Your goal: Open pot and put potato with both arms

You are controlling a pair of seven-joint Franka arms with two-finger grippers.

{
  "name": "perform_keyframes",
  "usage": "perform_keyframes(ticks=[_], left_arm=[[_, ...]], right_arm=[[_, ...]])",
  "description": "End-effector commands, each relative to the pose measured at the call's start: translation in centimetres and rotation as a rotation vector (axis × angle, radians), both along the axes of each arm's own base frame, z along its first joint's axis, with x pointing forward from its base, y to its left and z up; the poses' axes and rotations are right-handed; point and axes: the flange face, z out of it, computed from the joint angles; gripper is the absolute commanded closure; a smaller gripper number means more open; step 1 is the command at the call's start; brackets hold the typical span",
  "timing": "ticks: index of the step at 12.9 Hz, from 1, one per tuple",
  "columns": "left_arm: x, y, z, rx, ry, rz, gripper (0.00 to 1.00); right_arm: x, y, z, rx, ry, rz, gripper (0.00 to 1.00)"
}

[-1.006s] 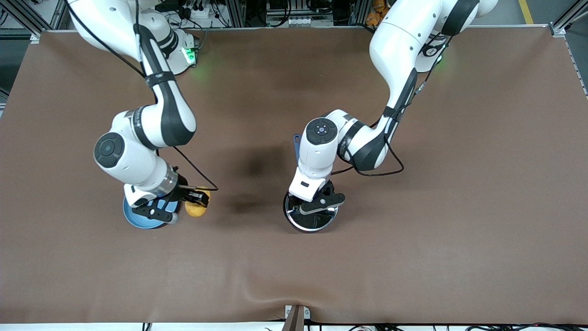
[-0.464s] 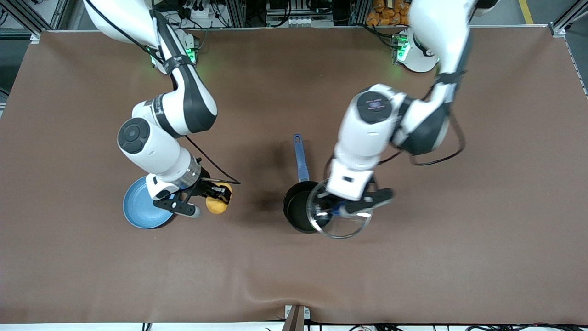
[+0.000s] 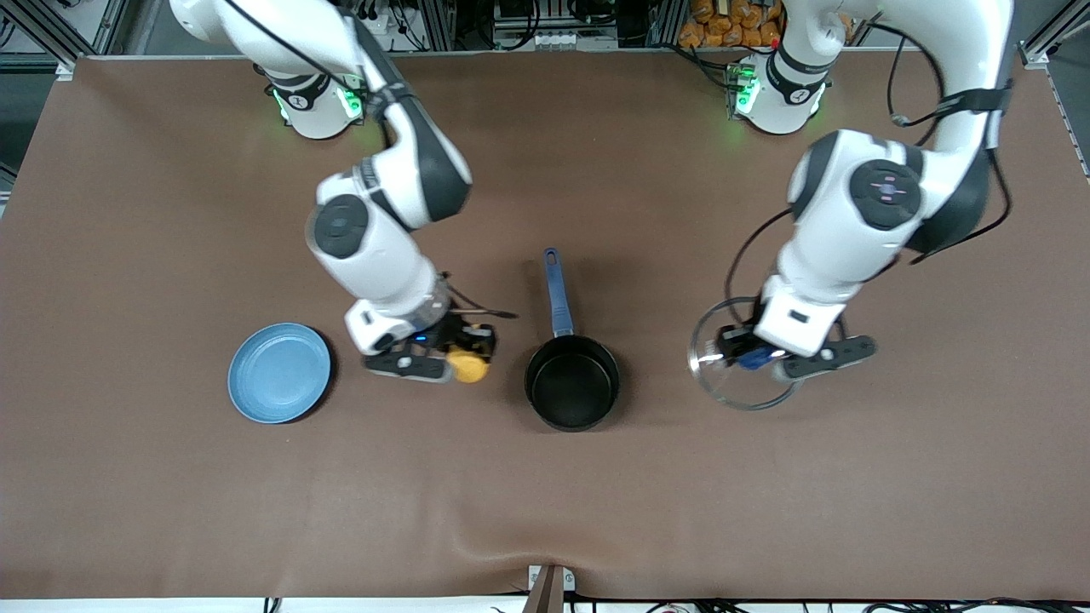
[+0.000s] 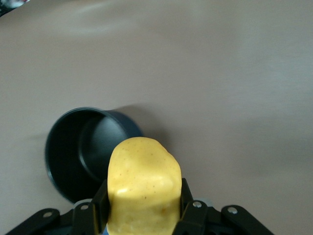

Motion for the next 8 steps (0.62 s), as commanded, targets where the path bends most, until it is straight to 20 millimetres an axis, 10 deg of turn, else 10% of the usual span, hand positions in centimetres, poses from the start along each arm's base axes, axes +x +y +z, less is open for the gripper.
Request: perform_keyframes(ticks=[1,8], left_arm=[[-2.5,2.7,-2.2,-0.012,-0.002,-0.006,1.00],[-1.3,7.7,-12.2,-0.002,-0.033,-0.044,1.00]], right_arm=[[1.4,4.4,-1.1,0.000,-0.046,0.022,0.91],[1.7,9.7,-6.2,-0.012,-0.183,0.149,1.00]])
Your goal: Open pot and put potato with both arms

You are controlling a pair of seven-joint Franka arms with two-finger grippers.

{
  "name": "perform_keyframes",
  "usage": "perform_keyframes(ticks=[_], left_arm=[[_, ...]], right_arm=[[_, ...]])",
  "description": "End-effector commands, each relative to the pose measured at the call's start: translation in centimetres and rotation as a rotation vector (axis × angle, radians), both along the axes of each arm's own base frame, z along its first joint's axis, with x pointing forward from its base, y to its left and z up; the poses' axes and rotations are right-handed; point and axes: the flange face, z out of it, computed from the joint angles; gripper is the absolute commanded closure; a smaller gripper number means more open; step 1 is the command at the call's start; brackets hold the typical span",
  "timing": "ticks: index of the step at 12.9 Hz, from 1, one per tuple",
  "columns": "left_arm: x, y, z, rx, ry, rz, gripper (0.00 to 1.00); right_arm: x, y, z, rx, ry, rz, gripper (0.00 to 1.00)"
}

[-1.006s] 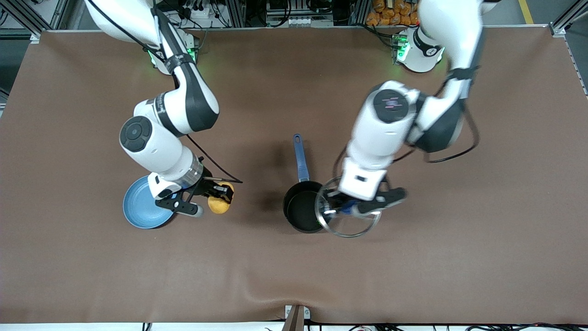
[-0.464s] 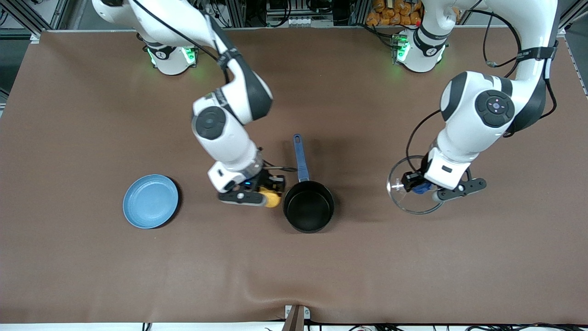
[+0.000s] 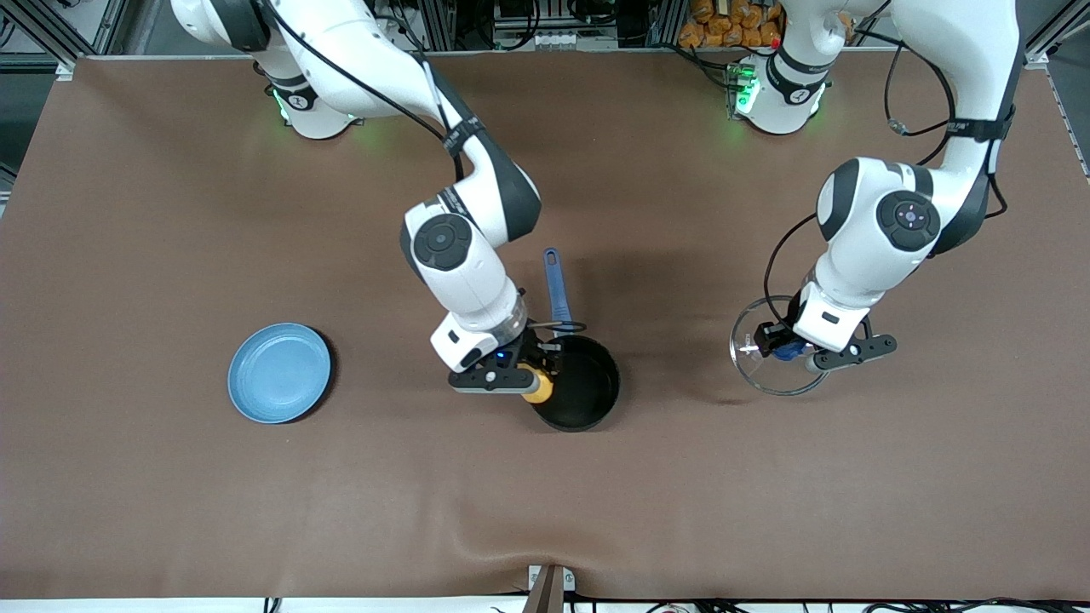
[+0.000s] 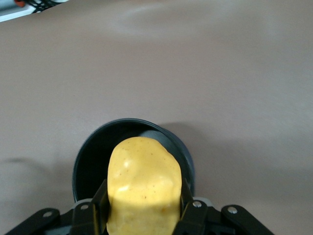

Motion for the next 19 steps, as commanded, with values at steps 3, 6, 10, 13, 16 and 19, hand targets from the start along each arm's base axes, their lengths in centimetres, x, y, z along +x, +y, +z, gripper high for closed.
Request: perform_keyframes(ticks=[3,6,10,13,16,19], left_arm=[[1.4,2.0,-6.7,-0.017,-0.051,-0.024,1.00],[1.3,2.0,-8.4,-0.009,-0.044,-0.040,1.00],[1.2,2.0,-8.9,-0.001,-0.037,-0.078,0.08],[1.2,2.0,-8.4,0.000,-0.038,-0.078,0.00],[1.3,2.2,-3.2,0.006,-0.026,-0.074,0.00],[2.1,3.9,5.3,0.017,-0.012,-0.061,0.00]], right_arm=[[0.2,3.1,-4.2,-0.025,-0.083,0.085,1.00],[-0.6,4.4,-7.6,-0.030,-0.109,0.102,1.00],[-1.2,5.6,-9.9,-0.038,-0.112,0.118,1.00],[-1.8,6.1,-11.9,-0.037,-0.127,0.124,1.00],[-2.1,6.3,-12.4,-0.041,-0.122,0.128,1.00],[-2.1,6.2,-12.4,-0.040,-0.120,0.128,0.68]])
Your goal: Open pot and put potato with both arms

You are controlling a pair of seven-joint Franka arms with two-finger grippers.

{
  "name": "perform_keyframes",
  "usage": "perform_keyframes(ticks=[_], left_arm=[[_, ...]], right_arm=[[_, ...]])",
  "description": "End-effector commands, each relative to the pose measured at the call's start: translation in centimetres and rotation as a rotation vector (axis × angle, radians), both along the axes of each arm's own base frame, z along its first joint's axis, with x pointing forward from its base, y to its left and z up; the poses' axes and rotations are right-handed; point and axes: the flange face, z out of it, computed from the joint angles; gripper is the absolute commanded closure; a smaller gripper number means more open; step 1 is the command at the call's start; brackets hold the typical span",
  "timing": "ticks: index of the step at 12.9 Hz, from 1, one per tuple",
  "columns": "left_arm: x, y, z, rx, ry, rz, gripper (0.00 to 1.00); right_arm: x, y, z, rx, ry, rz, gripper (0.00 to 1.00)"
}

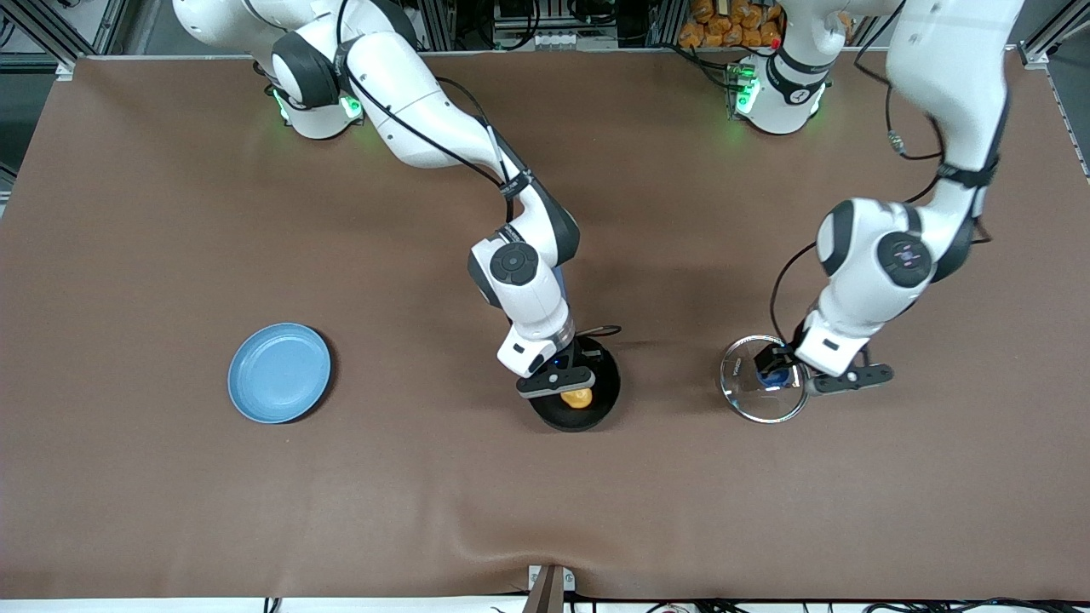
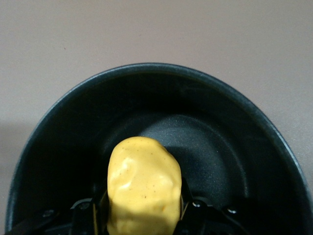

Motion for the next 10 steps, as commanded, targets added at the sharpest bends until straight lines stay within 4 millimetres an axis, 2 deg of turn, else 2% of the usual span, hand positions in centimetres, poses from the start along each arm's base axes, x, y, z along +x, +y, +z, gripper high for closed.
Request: perform_keyframes(ticks=[1,2,3,5,7,8,10], left_arm=[[0.1,1.7,8.8,0.011,0.020,-0.010,0.00],[0.4,2.4,11.3,0.020,0.041,-0.019,0.00],[0.7,2.8,14.6,0.027,0.057,-0.042,0.00],[0.6,3.4,21.2,0.034,0.109,-0.052,0.00],[-0.1,3.6,26.4,0.040,0.142,-0.077,0.00],[-0.8,3.9,28.3,0.041,0.149,-0.077,0.00],[-1.9,4.1,29.8,0.046,0.163,-0.074,0.00]], right_arm=[[0.3,0.4,0.3,-0.004,-0.025,0.008,0.40],[0.4,0.3,0.3,-0.008,-0.027,0.009,0.18],[0.5,0.3,0.5,-0.009,-0.029,0.012,0.13],[0.6,0.2,1.3,-0.006,-0.035,0.011,0.11],[1.1,0.0,3.5,0.005,-0.042,0.007,0.10],[1.2,0.0,4.6,0.006,-0.035,0.006,0.10],[1.3,-0.3,8.3,0.002,-0.002,0.004,0.06]])
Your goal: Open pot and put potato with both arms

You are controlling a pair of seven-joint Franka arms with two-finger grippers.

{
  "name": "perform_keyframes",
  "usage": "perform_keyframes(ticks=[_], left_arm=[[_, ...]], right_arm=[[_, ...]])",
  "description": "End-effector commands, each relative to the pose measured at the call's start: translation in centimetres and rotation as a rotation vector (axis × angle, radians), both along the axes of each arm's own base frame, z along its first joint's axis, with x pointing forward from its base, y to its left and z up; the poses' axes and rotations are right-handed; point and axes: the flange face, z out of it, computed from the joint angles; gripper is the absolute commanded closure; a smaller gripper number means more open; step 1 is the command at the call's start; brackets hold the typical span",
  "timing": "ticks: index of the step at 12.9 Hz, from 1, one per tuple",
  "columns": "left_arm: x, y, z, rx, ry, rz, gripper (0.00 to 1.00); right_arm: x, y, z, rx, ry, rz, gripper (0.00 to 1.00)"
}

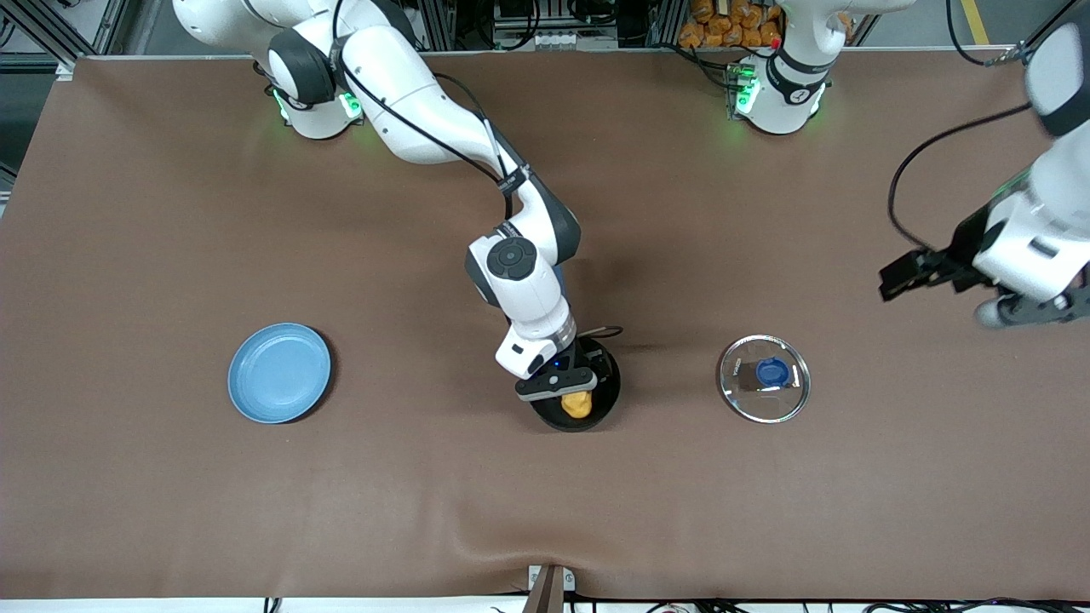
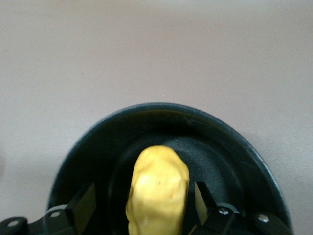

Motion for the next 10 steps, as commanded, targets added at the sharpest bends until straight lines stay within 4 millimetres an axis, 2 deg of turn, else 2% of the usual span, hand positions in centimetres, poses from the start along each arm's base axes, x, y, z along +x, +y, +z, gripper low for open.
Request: perform_keyframes(ticks=[1,3,6,7,10], left_arm=[[-1.2,0.3,2.4,0.008,0.005,-0.014,0.00],[-2.0,0.3,3.4,0.009,0.026,-0.015,0.00],[-3.3,0.9,5.7,0.066,0.032,-0.019,0.00],[-4.4,0.6,7.5,0.105,-0.003,-0.038,0.00],[-5.1,1.2,7.2,0.058,0.016,-0.135,0.00]], right_arm=[[0.2,-0.6,5.8,-0.008,0.040,0.002,0.01],[0.5,-2.4,10.1,-0.029,0.103,-0.023,0.00],[2.4,-8.7,16.2,-0.143,0.166,-0.097,0.00],[3.1,-11.5,18.3,-0.180,0.191,-0.141,0.00],[5.2,-21.0,24.1,-0.215,0.249,-0.272,0.00]])
